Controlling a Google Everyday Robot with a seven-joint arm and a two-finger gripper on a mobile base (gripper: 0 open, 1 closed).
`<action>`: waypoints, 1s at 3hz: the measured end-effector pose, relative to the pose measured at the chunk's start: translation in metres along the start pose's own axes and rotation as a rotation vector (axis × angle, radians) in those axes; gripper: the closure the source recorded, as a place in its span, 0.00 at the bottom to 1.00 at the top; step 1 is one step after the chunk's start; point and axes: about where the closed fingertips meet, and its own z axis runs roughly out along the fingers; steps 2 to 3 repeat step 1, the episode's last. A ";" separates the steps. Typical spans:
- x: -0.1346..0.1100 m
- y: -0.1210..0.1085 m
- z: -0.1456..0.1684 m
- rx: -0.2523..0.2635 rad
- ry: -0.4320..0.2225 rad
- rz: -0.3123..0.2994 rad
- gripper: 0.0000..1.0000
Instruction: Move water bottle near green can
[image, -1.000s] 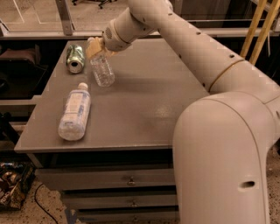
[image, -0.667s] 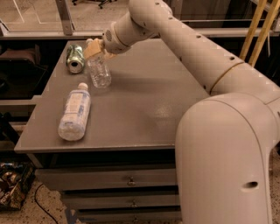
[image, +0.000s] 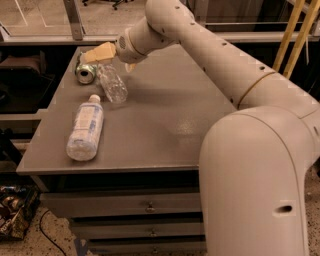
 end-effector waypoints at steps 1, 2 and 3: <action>0.000 0.000 0.000 0.000 0.000 0.000 0.00; 0.000 0.000 0.000 0.000 0.000 0.000 0.00; 0.000 0.000 0.000 0.000 0.000 0.000 0.00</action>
Offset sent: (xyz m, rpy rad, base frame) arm 0.0000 0.0000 0.0000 0.0000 0.0000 0.0000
